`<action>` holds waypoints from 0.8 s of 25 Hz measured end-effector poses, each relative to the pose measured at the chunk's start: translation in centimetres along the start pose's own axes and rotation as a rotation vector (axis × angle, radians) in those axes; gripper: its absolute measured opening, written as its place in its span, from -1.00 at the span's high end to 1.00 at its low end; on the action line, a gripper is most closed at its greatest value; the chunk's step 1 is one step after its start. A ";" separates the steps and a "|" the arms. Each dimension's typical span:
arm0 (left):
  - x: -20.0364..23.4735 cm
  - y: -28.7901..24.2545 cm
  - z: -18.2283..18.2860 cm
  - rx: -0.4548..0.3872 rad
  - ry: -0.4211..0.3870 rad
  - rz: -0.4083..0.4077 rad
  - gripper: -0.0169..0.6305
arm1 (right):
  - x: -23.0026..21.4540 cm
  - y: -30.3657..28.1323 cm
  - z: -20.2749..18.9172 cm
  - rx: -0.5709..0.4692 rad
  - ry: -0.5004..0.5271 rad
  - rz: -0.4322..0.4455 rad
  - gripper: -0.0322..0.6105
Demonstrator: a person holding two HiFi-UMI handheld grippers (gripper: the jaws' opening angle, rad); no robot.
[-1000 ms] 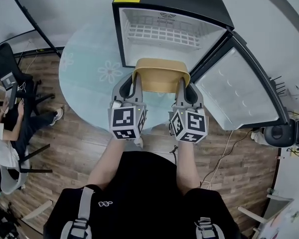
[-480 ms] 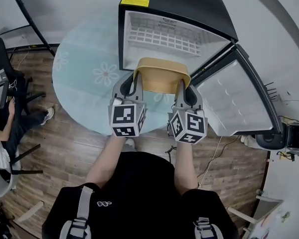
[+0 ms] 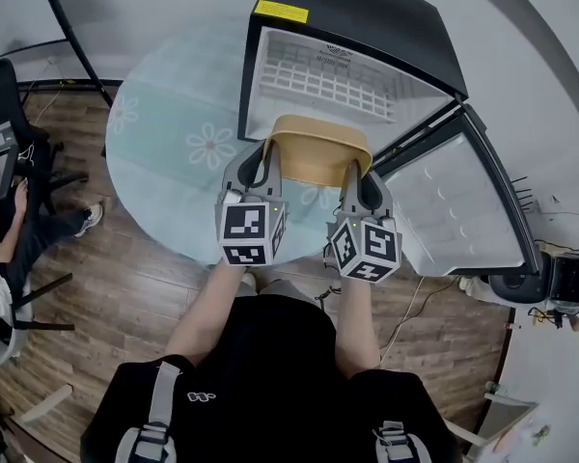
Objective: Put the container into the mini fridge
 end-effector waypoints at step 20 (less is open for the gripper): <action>-2.6 -4.5 1.3 -0.003 -0.055 -0.009 0.89 | -4.4 -2.4 0.7 -0.033 -0.046 0.019 0.82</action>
Point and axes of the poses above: the fingertips, and each gripper's own axes: y backward along the fingers, x to its left, z out of its top, the point moved 8 cm from there along y, backward along the fingers, and after that the axes turned 12 degrees about z, right-handed, at the moved point
